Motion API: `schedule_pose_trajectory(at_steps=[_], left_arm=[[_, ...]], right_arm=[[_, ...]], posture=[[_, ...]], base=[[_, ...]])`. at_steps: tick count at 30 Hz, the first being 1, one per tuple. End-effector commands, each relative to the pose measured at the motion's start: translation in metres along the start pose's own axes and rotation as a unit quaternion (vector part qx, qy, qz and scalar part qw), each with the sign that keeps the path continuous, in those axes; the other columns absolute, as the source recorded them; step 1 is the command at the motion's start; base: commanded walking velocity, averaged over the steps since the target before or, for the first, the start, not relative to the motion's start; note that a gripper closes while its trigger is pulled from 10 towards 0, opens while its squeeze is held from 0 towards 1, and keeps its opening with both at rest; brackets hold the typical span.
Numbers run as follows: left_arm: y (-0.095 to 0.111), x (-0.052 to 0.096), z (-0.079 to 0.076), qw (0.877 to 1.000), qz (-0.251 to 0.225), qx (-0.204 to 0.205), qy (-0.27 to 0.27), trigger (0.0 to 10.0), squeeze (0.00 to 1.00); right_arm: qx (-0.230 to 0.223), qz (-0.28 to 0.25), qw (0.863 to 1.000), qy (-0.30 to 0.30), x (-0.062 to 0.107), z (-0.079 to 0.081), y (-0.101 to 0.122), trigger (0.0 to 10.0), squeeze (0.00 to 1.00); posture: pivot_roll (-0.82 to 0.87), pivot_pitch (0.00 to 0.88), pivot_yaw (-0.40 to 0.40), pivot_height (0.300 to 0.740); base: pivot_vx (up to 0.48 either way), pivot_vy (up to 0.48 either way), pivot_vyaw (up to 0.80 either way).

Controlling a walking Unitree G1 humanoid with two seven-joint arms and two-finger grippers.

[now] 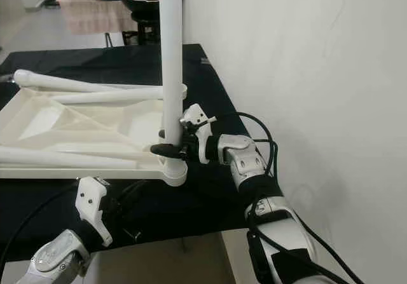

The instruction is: Building children table

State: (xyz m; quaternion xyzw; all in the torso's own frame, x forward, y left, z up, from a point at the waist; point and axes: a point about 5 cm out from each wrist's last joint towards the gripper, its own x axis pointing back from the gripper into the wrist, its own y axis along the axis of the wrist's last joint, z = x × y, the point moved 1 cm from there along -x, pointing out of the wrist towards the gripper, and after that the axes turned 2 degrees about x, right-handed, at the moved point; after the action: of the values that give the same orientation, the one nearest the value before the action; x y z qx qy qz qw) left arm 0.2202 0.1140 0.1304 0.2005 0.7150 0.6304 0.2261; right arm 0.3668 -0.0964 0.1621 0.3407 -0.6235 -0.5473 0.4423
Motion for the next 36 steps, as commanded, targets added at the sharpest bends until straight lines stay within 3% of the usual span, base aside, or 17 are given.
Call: schedule_pose_trajectory(at_steps=[1, 7, 8, 11, 12, 13, 14, 15, 16, 20, 21, 28, 29, 30, 31, 35, 36], left_arm=[[0.0, 0.0, -0.002, 1.0, 0.0, -0.001, 0.001, 10.0, 0.0], [0.001, 0.0, -0.002, 1.0, -0.001, 0.001, 0.0, 10.0, 0.0], [0.001, 0.001, -0.002, 1.0, -0.002, 0.001, 0.001, 10.0, 0.0], [0.001, 0.001, -0.001, 1.0, -0.002, 0.0, 0.002, 10.0, 0.0], [0.002, 0.001, 0.0, 1.0, -0.002, 0.0, 0.003, 10.0, 0.0], [0.002, 0.001, 0.0, 1.0, -0.002, 0.0, 0.003, 10.0, 0.0], [0.002, 0.002, 0.001, 1.0, -0.002, 0.0, 0.003, 10.0, 0.0], [0.002, 0.002, 0.001, 1.0, -0.002, 0.0, 0.003, 10.0, 0.0], [0.002, 0.002, 0.004, 1.0, -0.001, 0.001, 0.003, 10.0, 0.0], [0.002, 0.002, 0.004, 1.0, -0.001, 0.002, 0.002, 10.0, 0.0], [0.003, 0.0, 0.004, 1.0, -0.002, 0.001, 0.002, 10.0, 0.0], [0.003, 0.0, 0.005, 1.0, -0.004, 0.001, 0.011, 10.0, 0.0], [0.003, 0.0, 0.005, 1.0, -0.003, 0.001, 0.009, 10.0, 0.0], [0.003, 0.0, 0.005, 1.0, -0.003, 0.001, 0.009, 10.0, 0.0], [0.003, -0.001, 0.004, 1.0, -0.002, 0.001, 0.006, 10.0, 0.0], [0.003, -0.001, 0.004, 1.0, -0.002, 0.001, 0.005, 10.0, 0.0], [0.003, -0.002, 0.003, 1.0, -0.002, 0.001, 0.004, 10.0, 0.0]], right_arm=[[-0.021, 0.004, 1.0, -0.002, 0.004, -0.004, -0.005, 0.0, 0.0], [-0.016, -0.002, 1.0, 0.001, 0.009, -0.005, -0.008, 0.0, 0.0], [-0.001, 0.021, 0.999, -0.047, 0.007, -0.002, -0.016, 0.0, 0.0], [0.006, 0.033, 0.997, -0.076, 0.007, 0.0, -0.02, 0.0, 0.0], [-0.022, 0.017, 0.968, -0.248, 0.004, -0.007, -0.024, 0.0, 0.0], [-0.022, 0.017, 0.968, -0.248, 0.004, -0.007, -0.024, 0.0, 0.0], [-0.019, 0.016, 0.947, -0.319, 0.001, 0.008, -0.025, 0.0, 0.0], [-0.019, 0.016, 0.947, -0.319, 0.001, 0.008, -0.025, 0.0, 0.0], [0.024, -0.015, 0.924, -0.382, 0.005, 0.017, -0.008, 0.0, 0.0], [0.014, -0.005, 0.927, -0.374, 0.004, 0.015, -0.013, 0.0, 0.0], [-0.003, 0.011, 0.932, -0.362, -0.003, 0.011, -0.021, 0.0, 0.0], [0.003, 0.019, 0.943, -0.333, -0.011, 0.014, -0.021, 0.0, 0.0], [0.005, 0.019, 0.942, -0.335, -0.01, 0.014, -0.019, 10.0, 0.0], [0.005, 0.019, 0.942, -0.335, -0.01, 0.014, -0.019, 10.0, 0.0], [-0.003, 0.008, 0.95, -0.313, -0.011, 0.013, -0.015, 10.0, 1.0], [-0.009, 0.002, 0.953, -0.301, -0.011, 0.015, -0.012, 10.0, 1.0], [-0.01, -0.01, 0.96, -0.281, -0.011, 0.014, -0.008, 10.0, 1.0]], posture=[[0.05, 0.049, -0.064, 0.74], [0.03, 0.055, -0.064, 0.74], [0.02, 0.061, -0.075, 0.74], [0.02, 0.061, -0.075, 0.74], [0.01, 0.065, -0.077, 0.74], [0.01, 0.065, -0.077, 0.74], [0.0, 0.073, -0.065, 0.74], [0.0, 0.073, -0.065, 0.74], [-0.02, 0.066, -0.046, 0.74], [-0.01, 0.056, -0.052, 0.74], [0.0, 0.06, -0.054, 0.74], [0.0, 0.06, -0.058, 0.74], [0.0, 0.059, -0.051, 0.74], [0.0, 0.059, -0.051, 0.74], [0.0, 0.059, -0.052, 0.74], [0.0, 0.059, -0.052, 0.74], [0.0, 0.057, -0.052, 0.74]], base=[[0.0, 0.0, 0.0], [0.0, 0.0, 0.0], [0.0, 0.0, 0.0], [0.0, 0.0, 0.0], [0.0, 0.0, 0.0], [0.0, 0.0, 0.0], [0.0, 0.0, 0.0], [0.0, 0.0, 0.0], [0.0, 0.0, 0.0], [0.0, 0.0, 0.0], [0.0, 0.0, 0.0], [0.0, 0.0, 0.0], [0.0, 0.0, 0.0], [0.0, 0.0, 0.0], [0.0, 0.0, 0.0], [0.0, 0.0, 0.0], [0.0, 0.0, 0.0]])
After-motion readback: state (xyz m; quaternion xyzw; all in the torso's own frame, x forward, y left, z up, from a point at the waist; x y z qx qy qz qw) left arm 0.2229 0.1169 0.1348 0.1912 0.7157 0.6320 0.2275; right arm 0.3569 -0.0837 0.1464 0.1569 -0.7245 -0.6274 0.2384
